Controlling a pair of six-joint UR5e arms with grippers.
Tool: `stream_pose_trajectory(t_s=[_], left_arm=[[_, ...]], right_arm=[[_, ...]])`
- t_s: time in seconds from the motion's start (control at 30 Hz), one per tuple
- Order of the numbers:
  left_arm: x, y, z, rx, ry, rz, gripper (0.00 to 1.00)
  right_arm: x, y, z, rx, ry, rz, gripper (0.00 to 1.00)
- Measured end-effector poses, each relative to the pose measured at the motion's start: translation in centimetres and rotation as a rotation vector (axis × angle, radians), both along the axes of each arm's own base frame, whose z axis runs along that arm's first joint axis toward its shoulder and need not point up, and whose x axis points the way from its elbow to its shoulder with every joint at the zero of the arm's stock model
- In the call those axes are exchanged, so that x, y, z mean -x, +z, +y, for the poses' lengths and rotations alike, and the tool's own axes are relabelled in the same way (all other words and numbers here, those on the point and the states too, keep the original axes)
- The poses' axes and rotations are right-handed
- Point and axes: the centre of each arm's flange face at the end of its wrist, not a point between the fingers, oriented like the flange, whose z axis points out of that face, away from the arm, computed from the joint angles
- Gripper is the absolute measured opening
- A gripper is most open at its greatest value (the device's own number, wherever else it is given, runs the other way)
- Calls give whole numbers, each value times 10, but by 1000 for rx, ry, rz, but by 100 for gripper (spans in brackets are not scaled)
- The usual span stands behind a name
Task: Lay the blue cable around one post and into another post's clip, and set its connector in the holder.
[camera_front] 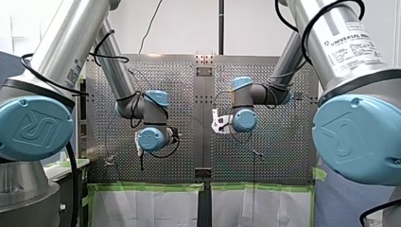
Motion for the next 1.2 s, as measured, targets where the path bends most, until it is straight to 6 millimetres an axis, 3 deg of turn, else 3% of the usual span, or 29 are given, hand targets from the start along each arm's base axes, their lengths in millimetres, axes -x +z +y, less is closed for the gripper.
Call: stream_pose_trajectory(t_s=[0.3,0.7,1.2], left_arm=[[-4,0,6,13,41,3,98],[-8,-1,20,18,135,15,98],[-12,-3,34,10,213,34,98]], right_arm=[[-25,-3,35,-6,73,-1,98],[-43,-13,82,-7,121,7,98],[-30,-18,77,-25,45,34,98]])
